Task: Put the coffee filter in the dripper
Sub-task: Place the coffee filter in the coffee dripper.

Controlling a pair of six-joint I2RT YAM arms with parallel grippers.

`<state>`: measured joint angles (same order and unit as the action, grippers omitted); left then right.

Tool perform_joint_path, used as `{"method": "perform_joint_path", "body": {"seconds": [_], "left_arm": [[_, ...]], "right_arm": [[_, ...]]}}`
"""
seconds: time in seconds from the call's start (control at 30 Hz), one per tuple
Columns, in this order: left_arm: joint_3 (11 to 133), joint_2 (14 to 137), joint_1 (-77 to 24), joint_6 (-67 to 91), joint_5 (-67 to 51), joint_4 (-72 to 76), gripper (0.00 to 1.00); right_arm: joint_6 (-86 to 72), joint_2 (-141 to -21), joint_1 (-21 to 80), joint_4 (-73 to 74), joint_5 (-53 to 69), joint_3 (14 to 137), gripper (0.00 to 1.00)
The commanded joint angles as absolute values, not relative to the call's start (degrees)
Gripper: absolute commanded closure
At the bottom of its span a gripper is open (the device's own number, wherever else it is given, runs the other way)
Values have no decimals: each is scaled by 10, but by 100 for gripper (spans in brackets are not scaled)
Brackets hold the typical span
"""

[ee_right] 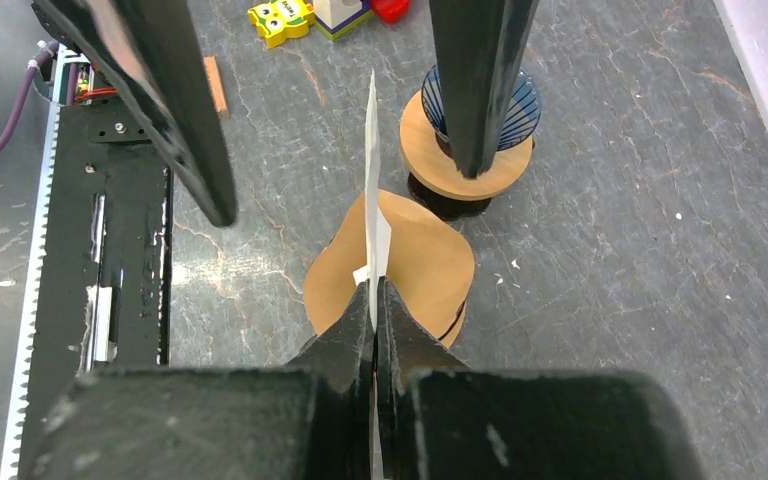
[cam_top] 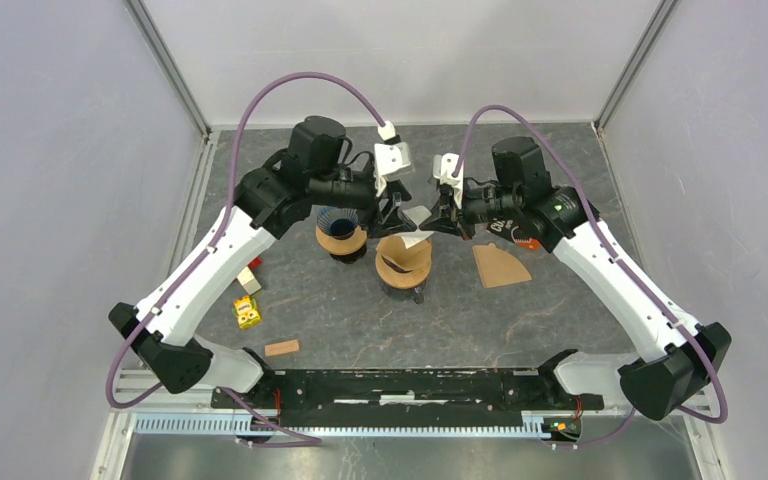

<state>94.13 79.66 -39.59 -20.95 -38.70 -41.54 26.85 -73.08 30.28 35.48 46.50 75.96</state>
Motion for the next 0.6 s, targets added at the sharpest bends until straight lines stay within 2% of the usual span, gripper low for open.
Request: {"method": "perform_joint_path", "body": {"seconds": [0.0, 0.17, 0.43, 0.47, 0.5, 0.53, 0.57], "left_arm": [[949, 805, -407, -274, -354, -442, 36], [940, 808, -410, -275, -355, -432, 53], [924, 805, -410, -264, -354, -413, 97], [923, 803, -410, -259, -349, -410, 98], [919, 799, -410, -251, -338, -403, 98], [913, 792, -409, -244, -325, -392, 98], [908, 785, -406, -233, -317, -382, 98]], "right_arm": [[279, -724, 306, 354, 478, 784, 100], [281, -716, 306, 353, 489, 779, 100], [272, -714, 306, 345, 509, 783, 100], [272, -713, 305, 345, 506, 783, 100], [271, -711, 305, 345, 499, 784, 96], [270, -707, 306, 345, 484, 785, 86], [273, -703, 306, 347, 466, 786, 71]]}}
